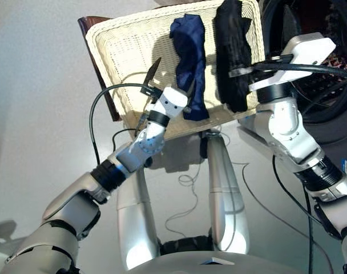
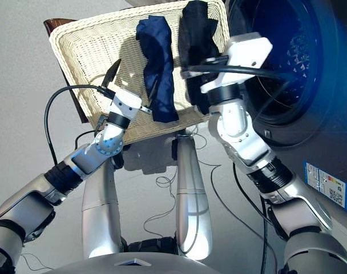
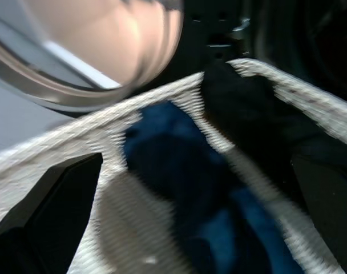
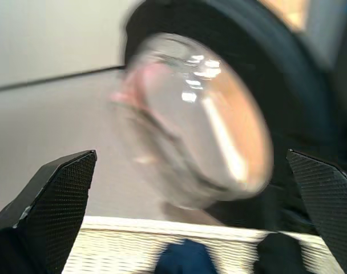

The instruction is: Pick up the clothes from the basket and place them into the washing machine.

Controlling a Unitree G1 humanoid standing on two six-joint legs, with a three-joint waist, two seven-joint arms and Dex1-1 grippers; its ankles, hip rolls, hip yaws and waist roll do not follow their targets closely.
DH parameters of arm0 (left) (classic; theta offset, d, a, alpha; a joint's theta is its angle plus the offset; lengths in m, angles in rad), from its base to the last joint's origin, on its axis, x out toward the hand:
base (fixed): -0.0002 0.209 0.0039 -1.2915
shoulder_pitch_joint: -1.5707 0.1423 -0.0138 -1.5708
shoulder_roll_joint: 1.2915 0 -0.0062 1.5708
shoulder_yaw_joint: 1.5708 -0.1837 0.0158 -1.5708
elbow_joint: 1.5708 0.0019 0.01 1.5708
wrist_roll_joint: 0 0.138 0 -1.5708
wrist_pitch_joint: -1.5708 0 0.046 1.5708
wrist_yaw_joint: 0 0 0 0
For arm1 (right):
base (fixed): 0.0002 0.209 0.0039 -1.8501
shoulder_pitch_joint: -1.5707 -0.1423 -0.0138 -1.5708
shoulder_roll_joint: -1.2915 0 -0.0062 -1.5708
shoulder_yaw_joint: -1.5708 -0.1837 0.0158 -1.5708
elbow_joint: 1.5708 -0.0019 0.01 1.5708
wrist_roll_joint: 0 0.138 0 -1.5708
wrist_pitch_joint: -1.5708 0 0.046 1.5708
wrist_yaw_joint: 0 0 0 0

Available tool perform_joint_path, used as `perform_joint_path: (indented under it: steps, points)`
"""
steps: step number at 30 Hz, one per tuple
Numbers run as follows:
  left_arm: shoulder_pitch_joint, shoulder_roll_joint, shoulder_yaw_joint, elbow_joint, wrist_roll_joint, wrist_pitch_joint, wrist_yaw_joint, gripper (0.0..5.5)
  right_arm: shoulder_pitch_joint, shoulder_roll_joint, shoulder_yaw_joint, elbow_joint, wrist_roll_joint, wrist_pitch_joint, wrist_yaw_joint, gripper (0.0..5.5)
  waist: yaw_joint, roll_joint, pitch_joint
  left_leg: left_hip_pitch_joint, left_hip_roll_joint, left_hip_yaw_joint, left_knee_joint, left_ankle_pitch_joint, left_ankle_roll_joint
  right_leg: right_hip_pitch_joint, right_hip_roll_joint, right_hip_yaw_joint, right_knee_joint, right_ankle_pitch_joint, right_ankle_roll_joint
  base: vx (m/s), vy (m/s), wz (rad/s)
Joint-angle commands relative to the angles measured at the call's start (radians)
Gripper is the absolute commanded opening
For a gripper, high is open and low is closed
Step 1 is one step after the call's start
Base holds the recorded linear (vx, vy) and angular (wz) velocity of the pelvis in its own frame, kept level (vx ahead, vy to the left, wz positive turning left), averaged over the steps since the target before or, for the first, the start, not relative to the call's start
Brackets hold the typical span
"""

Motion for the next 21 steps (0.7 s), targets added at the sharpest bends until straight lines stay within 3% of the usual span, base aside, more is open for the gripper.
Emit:
perform_joint_path:
  steps: [1,10,15,21]
  points:
    - [-0.016,-0.123,-0.014,0.101,-0.213,-0.067,-0.013,5.5,-0.109,0.12,0.068,-0.052,-0.045,-0.008,0.021,5.5,0.001,-0.038,-0.012,0.055,0.022,-0.036,-0.022,-0.034,-0.056,0.008,-0.016,-0.004,-0.043,-0.003,0.022,0.0,0.0,0.0]
    - [-0.054,-0.247,0.023,0.313,-0.409,-0.052,-0.023,5.5,-0.2,0.321,0.18,0.055,-0.026,0.023,0.033,5.5,-0.001,-0.056,-0.012,0.025,0.045,-0.051,-0.008,-0.025,-0.076,-0.025,-0.004,-0.027,-0.014,-0.016,0.011,0.003,-0.04,-0.025]
    - [-0.078,-0.301,0.067,0.371,-0.512,-0.06,0.007,5.5,-0.209,0.357,0.199,0.047,-0.026,0.034,0.022,5.5,-0.005,-0.06,-0.012,0.004,0.052,-0.055,-0.006,-0.021,-0.083,-0.047,-0.001,-0.033,0.0,-0.022,0.008,0.007,-0.033,-0.011]
    - [-0.121,-0.333,0.109,0.457,-0.546,-0.044,0.032,5.5,-0.217,0.395,0.209,0.047,-0.023,0.03,0.004,5.5,-0.016,-0.061,-0.012,-0.015,0.061,-0.051,-0.003,-0.021,-0.093,-0.08,0.006,-0.033,0.013,-0.024,0.006,0.0,0.0,0.0]
